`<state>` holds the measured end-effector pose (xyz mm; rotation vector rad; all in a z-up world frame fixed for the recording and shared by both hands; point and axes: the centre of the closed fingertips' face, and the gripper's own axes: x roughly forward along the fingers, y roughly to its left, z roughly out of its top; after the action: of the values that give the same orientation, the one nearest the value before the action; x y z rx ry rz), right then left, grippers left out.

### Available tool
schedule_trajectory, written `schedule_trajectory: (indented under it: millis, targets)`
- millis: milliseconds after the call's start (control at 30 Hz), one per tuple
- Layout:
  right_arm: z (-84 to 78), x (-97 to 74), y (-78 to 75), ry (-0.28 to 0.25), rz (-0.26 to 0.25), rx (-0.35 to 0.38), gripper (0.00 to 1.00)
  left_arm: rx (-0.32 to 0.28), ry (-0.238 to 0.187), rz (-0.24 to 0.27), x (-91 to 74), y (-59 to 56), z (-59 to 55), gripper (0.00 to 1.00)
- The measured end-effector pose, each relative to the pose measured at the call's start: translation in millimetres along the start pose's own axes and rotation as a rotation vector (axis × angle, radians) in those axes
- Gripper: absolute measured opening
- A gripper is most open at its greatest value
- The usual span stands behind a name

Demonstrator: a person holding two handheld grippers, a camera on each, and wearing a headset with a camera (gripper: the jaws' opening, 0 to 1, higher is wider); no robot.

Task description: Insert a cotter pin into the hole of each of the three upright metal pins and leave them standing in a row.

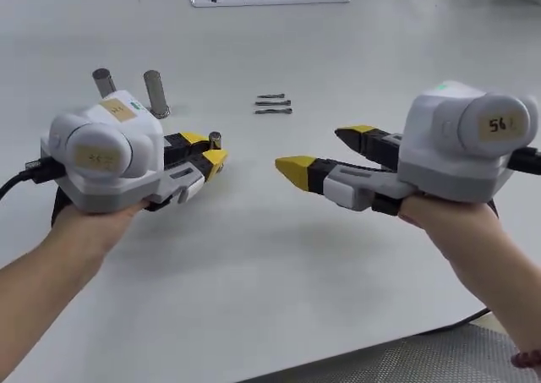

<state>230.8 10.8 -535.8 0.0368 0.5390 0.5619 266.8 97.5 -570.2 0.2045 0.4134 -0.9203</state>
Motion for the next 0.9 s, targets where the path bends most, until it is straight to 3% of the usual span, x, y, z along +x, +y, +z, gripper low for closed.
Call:
schedule_trajectory:
  millis: [200,400,667,900]
  targets:
    - [2.3,-1.4,-1.1,0.000,0.001,0.000,0.57,-0.019,-0.006,0.006,-0.5,-1.0,2.2,0.16]
    - [5.5,-1.4,-2.9,0.016,0.015,-0.019,0.55,-0.056,-0.009,0.030,-7.0,2.5,3.9,0.31]
    - [13.7,8.3,-17.9,0.069,0.037,-0.089,0.48,-0.105,-0.015,0.085,-23.9,10.7,8.0,0.50]
    - [22.3,17.2,-30.2,0.114,0.052,-0.171,0.42,-0.134,0.003,0.110,-36.9,9.8,5.3,0.58]
